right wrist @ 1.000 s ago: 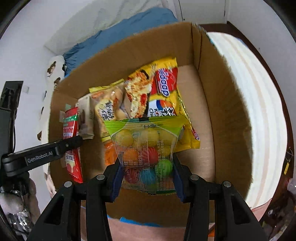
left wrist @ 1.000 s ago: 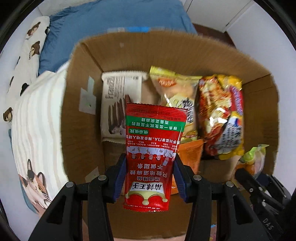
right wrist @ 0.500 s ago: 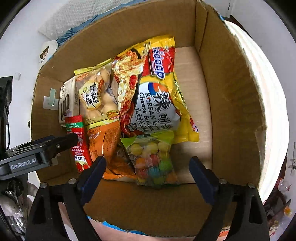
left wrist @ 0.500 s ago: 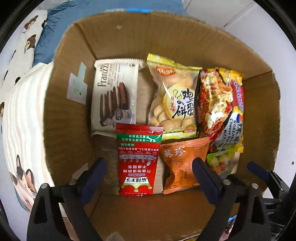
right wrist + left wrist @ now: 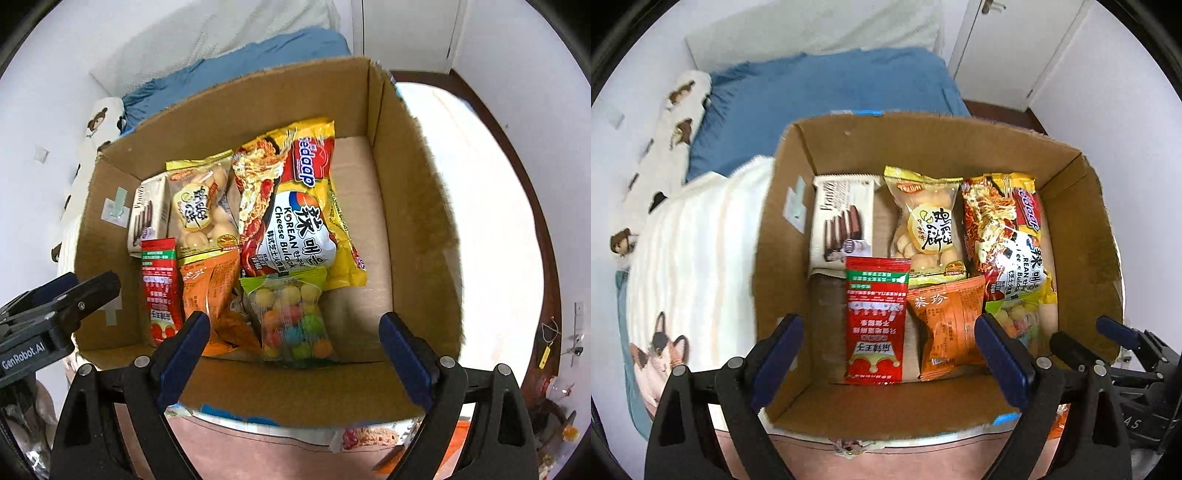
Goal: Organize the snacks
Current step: 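Lift both tools away from the box toward remaining snacks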
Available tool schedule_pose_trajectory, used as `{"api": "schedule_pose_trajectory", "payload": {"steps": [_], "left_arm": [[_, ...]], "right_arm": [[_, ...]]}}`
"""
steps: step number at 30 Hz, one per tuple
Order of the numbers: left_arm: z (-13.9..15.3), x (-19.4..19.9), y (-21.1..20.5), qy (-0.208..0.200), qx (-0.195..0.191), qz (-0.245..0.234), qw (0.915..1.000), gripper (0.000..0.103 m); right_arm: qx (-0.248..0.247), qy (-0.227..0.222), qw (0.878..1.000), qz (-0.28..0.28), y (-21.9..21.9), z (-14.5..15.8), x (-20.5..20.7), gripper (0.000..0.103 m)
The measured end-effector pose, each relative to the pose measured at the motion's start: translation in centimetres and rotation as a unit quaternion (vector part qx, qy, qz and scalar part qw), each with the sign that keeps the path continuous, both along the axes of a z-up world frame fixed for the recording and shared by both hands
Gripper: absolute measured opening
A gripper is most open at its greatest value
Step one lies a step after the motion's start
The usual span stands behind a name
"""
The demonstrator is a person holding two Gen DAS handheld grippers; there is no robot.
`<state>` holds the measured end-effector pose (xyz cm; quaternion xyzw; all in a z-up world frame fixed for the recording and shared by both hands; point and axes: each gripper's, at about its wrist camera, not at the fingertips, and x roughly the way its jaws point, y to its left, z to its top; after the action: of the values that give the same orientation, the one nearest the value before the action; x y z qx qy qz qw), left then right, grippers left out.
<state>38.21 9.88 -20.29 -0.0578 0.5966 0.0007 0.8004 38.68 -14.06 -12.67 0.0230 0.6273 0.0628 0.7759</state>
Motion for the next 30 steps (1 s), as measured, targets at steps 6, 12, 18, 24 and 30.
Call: {"api": "schedule_pose_trajectory", "payload": {"steps": [6, 12, 18, 24, 30], "left_arm": [[3.1, -2.6, 0.3, -0.056, 0.016, 0.005, 0.9983, 0.095], [6.2, -5.5, 0.4, -0.106, 0.029, 0.011, 0.9939, 0.095], [9.2, -8.4, 0.0, -0.145, 0.037, 0.011, 0.9888, 0.095], [11.1, -11.2, 0.1, -0.165, 0.03, 0.015, 0.9858, 0.095], [8.1, -15.7, 0.1, -0.117, 0.009, 0.015, 0.9929, 0.095]], "right_arm": [[0.0, -0.053, 0.999, 0.008, 0.2, 3.6, -2.4, 0.095], [0.014, -0.093, 0.995, 0.012, 0.1, 7.2, -5.0, 0.095], [0.021, -0.131, 0.991, 0.02, 0.5, 10.4, -7.5, 0.095], [0.048, -0.141, 0.989, 0.015, -0.2, 12.6, -10.4, 0.095], [0.05, -0.061, 0.996, 0.04, -1.3, 9.5, -14.6, 0.095]]}}
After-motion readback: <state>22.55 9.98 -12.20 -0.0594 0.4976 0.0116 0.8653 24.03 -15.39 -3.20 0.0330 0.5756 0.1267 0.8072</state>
